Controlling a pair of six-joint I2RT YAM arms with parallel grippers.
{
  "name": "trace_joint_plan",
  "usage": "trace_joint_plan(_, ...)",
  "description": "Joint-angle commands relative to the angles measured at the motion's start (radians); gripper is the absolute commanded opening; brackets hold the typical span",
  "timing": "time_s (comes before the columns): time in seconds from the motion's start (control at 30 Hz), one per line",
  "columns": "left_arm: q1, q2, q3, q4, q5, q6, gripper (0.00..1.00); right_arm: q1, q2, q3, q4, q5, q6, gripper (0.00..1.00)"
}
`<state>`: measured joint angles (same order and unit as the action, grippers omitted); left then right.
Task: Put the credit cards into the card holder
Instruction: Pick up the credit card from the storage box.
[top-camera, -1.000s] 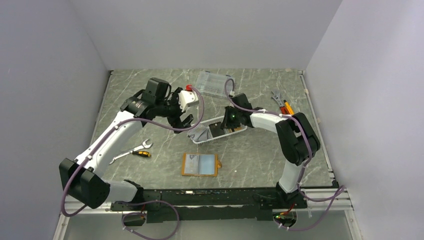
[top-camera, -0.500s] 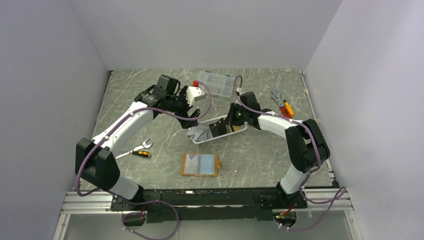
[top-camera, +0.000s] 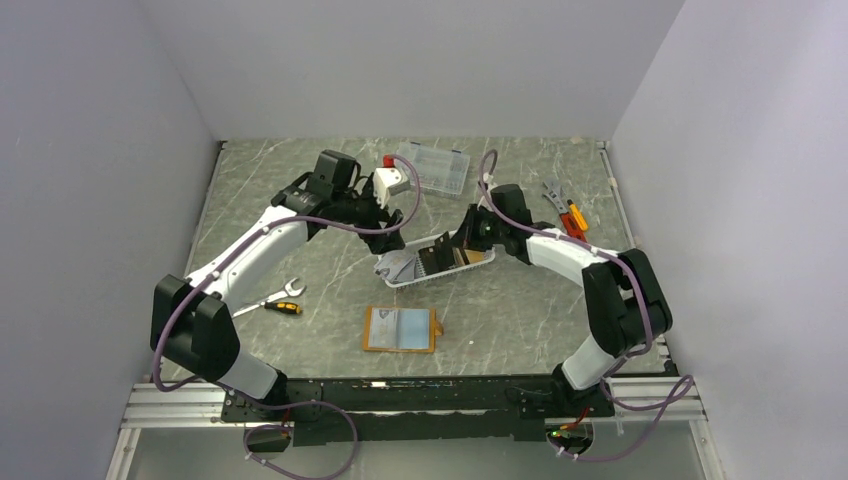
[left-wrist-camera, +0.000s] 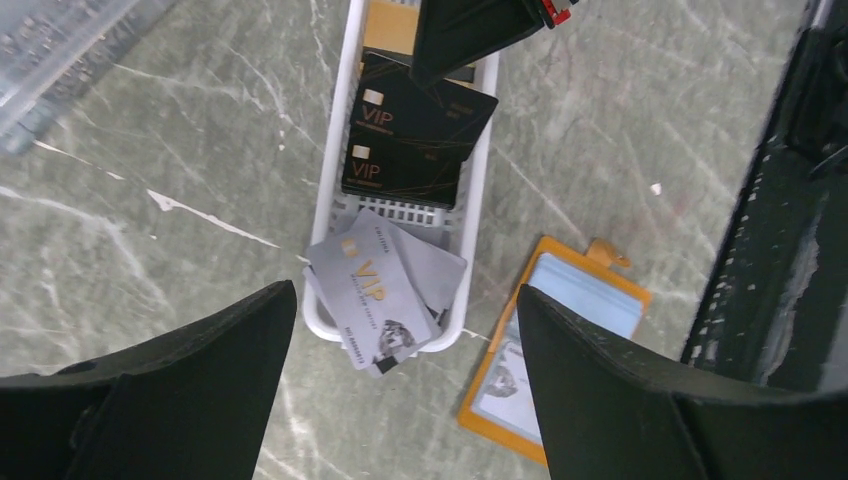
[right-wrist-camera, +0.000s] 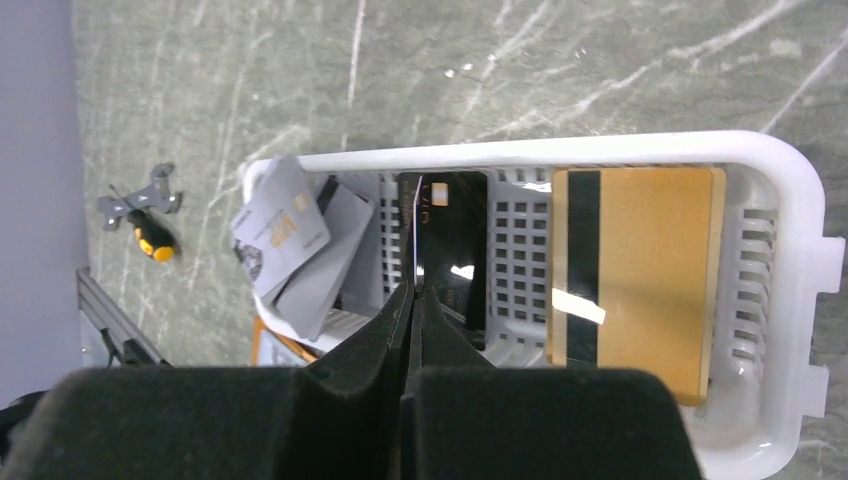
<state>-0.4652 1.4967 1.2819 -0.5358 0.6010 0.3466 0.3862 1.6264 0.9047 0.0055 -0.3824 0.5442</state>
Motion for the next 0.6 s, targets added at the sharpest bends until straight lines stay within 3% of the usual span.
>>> trace_joint_plan(0.0, 0.019, -0.024, -0.01, 0.065, 0.077, -0.129, 0.84, -0.014, -0.082, 0.013, 0.051, -0.041, 0.02, 0.0)
trace_joint_plan(0.13, 0.066, -0.015, -0.021, 0.104, 0.188, -0.238, 0.71, -0.026, -0.13, 0.028, 0.028, -0.065, 0.025, 0.0)
trace_joint_plan(0.2, 0.112, -0.013, -0.047, 0.16, 0.283, -0.32, 0.71, -0.034, -0.173, 0.021, 0.029, -0.085, 0.036, 0.0)
trace_joint_plan(0.3, 0.155, -0.019, -0.1, 0.251, 0.408, -0.455, 0.8, -0.041, -0.242, 0.005, 0.045, -0.137, 0.068, 0.0)
trace_joint_plan(0.33, 0.16, -0.034, -0.129, 0.298, 0.435, -0.493, 0.95, -0.042, -0.266, 0.0, 0.05, -0.155, 0.08, 0.0)
trace_joint_plan(0.37, 0.164, -0.051, -0.169, 0.359, 0.459, -0.542, 0.99, -0.042, -0.286, -0.002, 0.055, -0.172, 0.091, 0.0)
trace_joint_plan(0.57, 0.167, -0.073, -0.248, 0.524, 0.566, -0.694, 0.99, -0.04, -0.371, -0.034, 0.153, -0.284, 0.21, 0.0)
